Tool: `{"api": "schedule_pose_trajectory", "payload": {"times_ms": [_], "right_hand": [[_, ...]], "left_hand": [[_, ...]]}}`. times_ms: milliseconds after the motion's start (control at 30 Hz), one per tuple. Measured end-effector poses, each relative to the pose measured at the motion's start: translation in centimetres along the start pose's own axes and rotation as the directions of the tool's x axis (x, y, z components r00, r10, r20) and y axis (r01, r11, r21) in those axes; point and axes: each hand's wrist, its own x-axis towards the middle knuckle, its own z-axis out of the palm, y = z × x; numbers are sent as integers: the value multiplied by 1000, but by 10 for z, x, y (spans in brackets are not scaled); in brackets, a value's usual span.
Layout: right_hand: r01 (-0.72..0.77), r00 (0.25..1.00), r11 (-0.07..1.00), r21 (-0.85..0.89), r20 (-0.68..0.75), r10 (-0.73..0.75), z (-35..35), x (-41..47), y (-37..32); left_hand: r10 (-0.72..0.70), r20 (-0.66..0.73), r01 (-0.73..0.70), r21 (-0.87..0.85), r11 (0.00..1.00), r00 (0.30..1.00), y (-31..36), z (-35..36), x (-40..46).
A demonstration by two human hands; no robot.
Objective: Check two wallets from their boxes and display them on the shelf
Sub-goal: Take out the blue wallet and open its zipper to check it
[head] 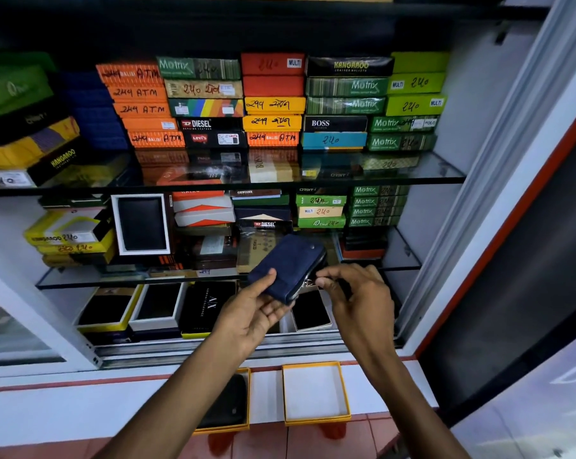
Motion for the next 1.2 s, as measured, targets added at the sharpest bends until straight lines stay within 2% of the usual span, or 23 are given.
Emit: {"api": "schedule_pose_trajectory", "payload": {"times_ms": [133,300,400,567,667,767,833,900,967,1033,1067,1200], "right_hand": [[-29,999,999,35,-31,30,-13,14,16],[7,979,984,177,199,-43,-19,37,19],[72,953,958,278,264,-148,-12,54,12],[114,833,896,429,450,-322,21,73,-1],[92,793,884,459,503,-344,39,74,4],[-40,832,904,425,516,-205,41,68,19],[-253,863,841,478,505,-28,33,61,28],[-509,811,712,484,547,209,17,48,34],[-646,703,658,387,637,315,-1,35,40],[-693,651,602,396,702,288,-14,24,36],[-686,658,590,427,710,252,-18,19,34],[-537,762,677,502,634,135,-32,10,27]], "left_hand": [[7,46,-10,53,999,999,9,-24,-6],[-99,200,30,322,946,975,34,-37,-21],[-215,283,69,447,892,935,47,-35,-25],[-333,349,113,523,845,876,46,-18,-28],[-353,367,96,563,821,861,39,-8,-33],[-310,322,108,518,849,894,35,-5,-40],[-257,275,100,480,872,926,34,-6,-43],[-187,240,57,463,885,953,34,-10,-41],[-106,187,4,478,878,977,34,-16,-37],[-24,172,-67,508,859,985,33,-20,-35],[9,184,-105,521,847,983,32,-21,-35],[165,332,-336,567,752,929,22,-27,-36]]}}
